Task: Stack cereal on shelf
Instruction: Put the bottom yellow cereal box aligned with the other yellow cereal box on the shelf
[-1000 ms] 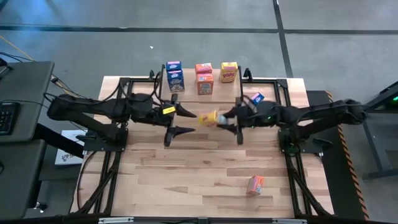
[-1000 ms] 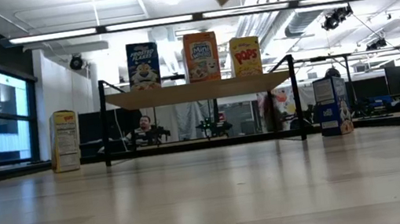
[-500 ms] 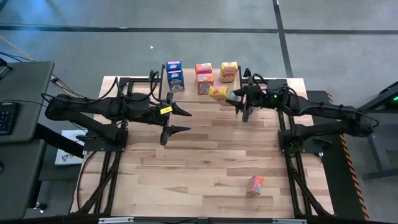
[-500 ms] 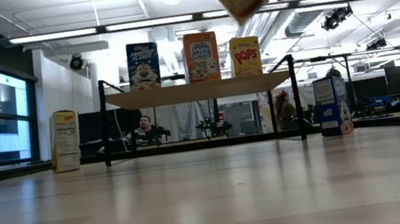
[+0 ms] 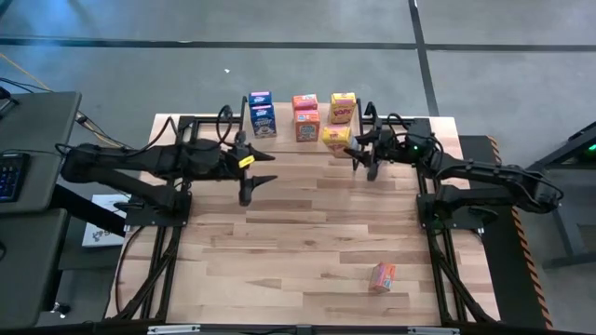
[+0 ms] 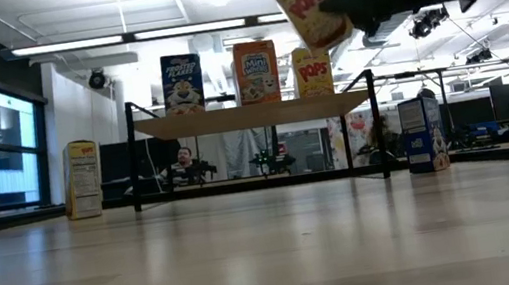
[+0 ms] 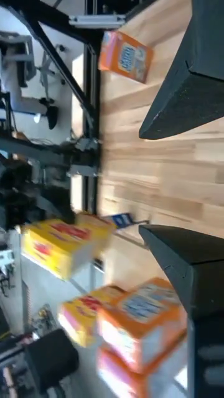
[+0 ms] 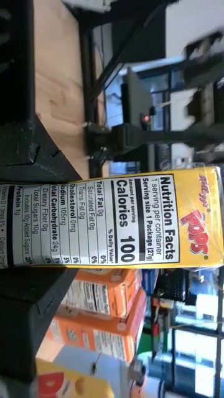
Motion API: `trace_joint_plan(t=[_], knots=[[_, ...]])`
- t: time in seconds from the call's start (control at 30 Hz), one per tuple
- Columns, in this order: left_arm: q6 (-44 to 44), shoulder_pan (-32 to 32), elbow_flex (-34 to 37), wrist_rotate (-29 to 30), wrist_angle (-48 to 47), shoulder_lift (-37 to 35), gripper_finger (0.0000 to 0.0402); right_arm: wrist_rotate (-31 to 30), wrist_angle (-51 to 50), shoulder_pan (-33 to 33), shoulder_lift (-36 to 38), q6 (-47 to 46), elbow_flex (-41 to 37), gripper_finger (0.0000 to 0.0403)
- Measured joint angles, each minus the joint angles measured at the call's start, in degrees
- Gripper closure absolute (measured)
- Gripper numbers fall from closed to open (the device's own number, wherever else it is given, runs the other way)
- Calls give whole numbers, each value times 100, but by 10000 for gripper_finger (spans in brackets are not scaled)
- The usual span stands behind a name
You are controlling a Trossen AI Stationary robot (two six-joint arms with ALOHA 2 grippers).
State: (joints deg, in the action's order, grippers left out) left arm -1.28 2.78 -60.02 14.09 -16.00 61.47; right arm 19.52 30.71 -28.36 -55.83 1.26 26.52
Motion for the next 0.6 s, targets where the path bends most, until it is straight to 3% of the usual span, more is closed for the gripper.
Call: trace_joint_plan(t=[0.37,0.6], knots=[[267,-82,2670,-110,1341,-1994,173,134,474,-18,0,-26,2,249],[309,-82,3935,-109,1564,-3234,173,58,473,-18,0,59,2,249]])
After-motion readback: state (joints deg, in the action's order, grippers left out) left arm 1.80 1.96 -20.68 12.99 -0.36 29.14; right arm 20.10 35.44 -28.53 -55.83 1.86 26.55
